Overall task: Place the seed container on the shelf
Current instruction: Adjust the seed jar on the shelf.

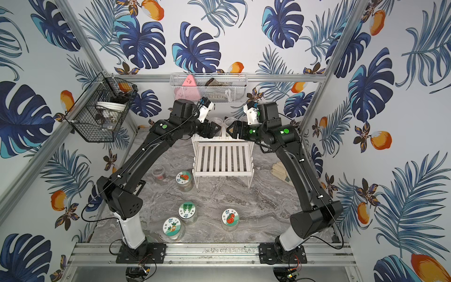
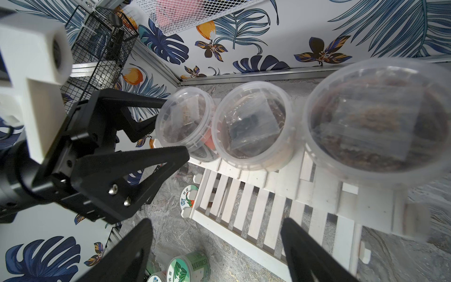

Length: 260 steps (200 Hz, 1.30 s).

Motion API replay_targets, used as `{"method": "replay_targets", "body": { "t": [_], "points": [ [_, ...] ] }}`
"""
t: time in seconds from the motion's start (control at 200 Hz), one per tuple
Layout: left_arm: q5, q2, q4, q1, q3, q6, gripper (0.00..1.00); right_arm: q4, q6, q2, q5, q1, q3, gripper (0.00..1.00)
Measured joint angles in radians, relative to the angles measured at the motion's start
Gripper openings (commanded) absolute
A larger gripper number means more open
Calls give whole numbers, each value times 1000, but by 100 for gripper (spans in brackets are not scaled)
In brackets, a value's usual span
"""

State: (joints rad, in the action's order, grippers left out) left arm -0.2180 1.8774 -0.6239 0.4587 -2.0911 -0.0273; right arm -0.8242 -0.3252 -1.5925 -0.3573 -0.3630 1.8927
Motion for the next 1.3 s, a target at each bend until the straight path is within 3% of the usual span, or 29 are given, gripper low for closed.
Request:
{"method": "replay_targets", "body": {
  "t": [0.505, 0.806, 1.026, 1.176, 1.301],
  "points": [
    [9, -21, 55, 0, 66, 2, 78, 0, 0, 6, 0, 0, -1, 87],
    [19, -31, 39, 0, 74, 2, 93, 0, 1, 23, 1, 0, -11, 88],
    [7, -137, 41, 0, 136, -3, 98, 7, 6, 93, -6, 0, -71, 89],
    [4, -291, 54, -1, 306, -13, 96, 52, 16, 170, -94, -19, -200, 88],
    [34, -479, 58, -17, 542, -57, 94, 100, 23, 226, -116, -140, -336, 87]
  ]
}}
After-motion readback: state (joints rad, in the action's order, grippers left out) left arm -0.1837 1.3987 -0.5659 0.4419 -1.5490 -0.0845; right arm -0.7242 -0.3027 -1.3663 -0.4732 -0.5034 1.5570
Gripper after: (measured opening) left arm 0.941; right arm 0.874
